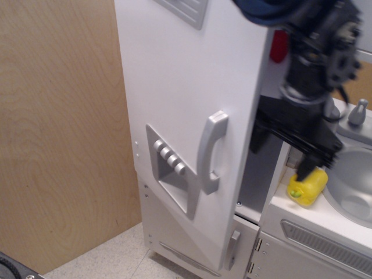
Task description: Open fridge
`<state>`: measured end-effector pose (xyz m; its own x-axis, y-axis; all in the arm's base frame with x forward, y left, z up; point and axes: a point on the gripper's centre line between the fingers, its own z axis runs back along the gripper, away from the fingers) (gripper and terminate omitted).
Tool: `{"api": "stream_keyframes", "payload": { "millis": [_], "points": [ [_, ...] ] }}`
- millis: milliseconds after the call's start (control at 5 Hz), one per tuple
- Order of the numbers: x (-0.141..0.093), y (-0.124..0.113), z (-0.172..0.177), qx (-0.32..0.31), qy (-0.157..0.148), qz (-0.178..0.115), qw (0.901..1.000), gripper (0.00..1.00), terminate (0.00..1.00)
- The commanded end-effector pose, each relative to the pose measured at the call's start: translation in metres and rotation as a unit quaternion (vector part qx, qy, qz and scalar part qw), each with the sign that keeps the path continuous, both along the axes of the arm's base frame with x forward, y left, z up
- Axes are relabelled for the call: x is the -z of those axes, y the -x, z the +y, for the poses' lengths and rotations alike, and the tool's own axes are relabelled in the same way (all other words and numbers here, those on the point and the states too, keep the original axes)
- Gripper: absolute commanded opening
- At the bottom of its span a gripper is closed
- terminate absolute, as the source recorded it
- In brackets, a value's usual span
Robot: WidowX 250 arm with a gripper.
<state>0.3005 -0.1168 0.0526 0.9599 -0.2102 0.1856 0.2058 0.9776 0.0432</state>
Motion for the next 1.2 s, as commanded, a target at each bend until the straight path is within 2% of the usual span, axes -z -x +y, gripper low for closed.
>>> {"api": "stream_keyframes", "payload": {
  "millis": [0,600,800,1000],
  "points": [
    [-0.03,0.024,0.037,0.008,0.0,-0.023,0.9997,1.0,0.0],
    [-0.043,0.076,0.126,-0.014,-0.003,-0.032,0.9994,1.0,0.0],
    [-0.041,0.072,0.155,-0.067,-0.026,-0.018,0.9973,1.0,0.0],
    [-0.039,0.062,0.184,-0.097,-0.033,-0.007,0.9948,1.0,0.0]
  ]
}}
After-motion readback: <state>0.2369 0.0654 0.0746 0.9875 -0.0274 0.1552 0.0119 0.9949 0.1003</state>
